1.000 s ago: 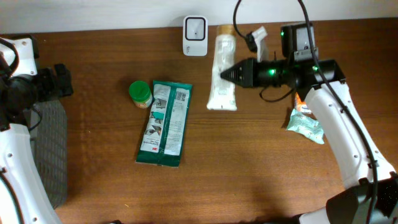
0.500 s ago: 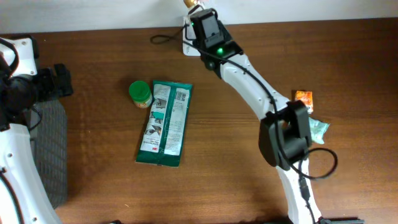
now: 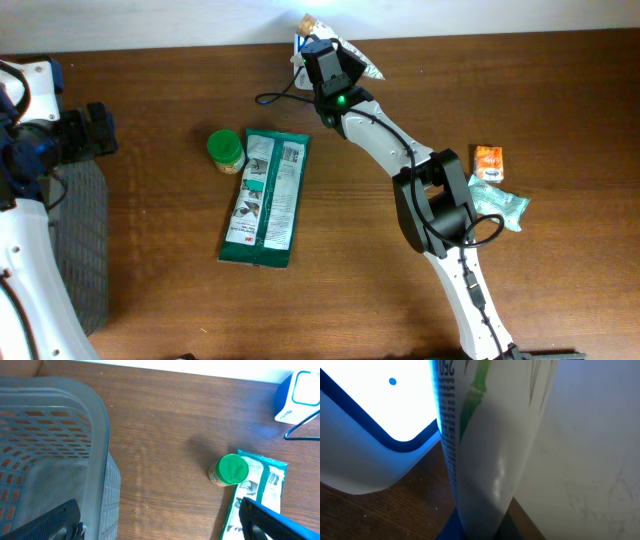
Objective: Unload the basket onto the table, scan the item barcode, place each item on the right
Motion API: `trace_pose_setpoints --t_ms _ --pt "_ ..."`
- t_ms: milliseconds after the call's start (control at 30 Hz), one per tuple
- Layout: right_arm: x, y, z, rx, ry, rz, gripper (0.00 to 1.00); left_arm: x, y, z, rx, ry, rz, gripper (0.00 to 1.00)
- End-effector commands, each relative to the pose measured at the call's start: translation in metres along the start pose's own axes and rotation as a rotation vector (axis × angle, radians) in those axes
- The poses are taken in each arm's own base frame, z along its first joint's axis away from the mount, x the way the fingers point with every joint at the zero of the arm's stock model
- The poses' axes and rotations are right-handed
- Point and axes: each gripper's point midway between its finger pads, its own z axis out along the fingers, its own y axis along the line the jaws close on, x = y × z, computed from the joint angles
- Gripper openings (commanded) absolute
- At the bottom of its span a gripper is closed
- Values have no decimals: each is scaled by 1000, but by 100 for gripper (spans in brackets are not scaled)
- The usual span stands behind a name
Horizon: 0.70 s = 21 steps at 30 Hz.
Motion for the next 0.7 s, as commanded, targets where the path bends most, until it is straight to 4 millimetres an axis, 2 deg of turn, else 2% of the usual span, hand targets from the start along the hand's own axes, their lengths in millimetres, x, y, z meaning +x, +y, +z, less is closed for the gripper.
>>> trace_pose_setpoints --t_ms 0,67,133,200,267,333,367,400,467,500,533,600,667 --pt "-26 -55 -32 85 -48 115 4 -4 -1 -6 6 -21 14 99" --pt "-38 -85 -60 53 -98 235 4 -4 -1 -6 6 -21 14 99" --pt "-53 -111 -112 -106 -184 372 4 -4 -1 -6 6 -21 14 99" --pt "-53 -132 -155 -211 -214 477 4 -4 -1 -6 6 -21 14 99" --pt "-30 -151 -198 -280 -146 613 4 -4 -1 -6 6 -21 14 99" --pt "2 -153 -229 -329 -34 651 4 -4 -1 -6 6 -21 14 99" --pt "20 -147 -239 -354 35 649 4 -4 -1 -6 6 -21 14 99" --pt "49 -137 -247 -382 164 689 4 -4 -1 -6 6 -21 14 99" --pt "101 -117 -248 -415 403 744 4 -4 -1 -6 6 -21 14 99" --pt "129 -94 -243 -498 530 731 4 -4 -1 -6 6 -21 14 99" --pt "146 -78 -236 -545 599 739 4 -4 -1 -6 6 -21 14 99" --pt "195 -49 -215 -570 753 750 4 -4 -1 -6 6 -21 14 99" --pt "231 -27 -199 -569 834 769 4 -4 -1 -6 6 -21 14 99"
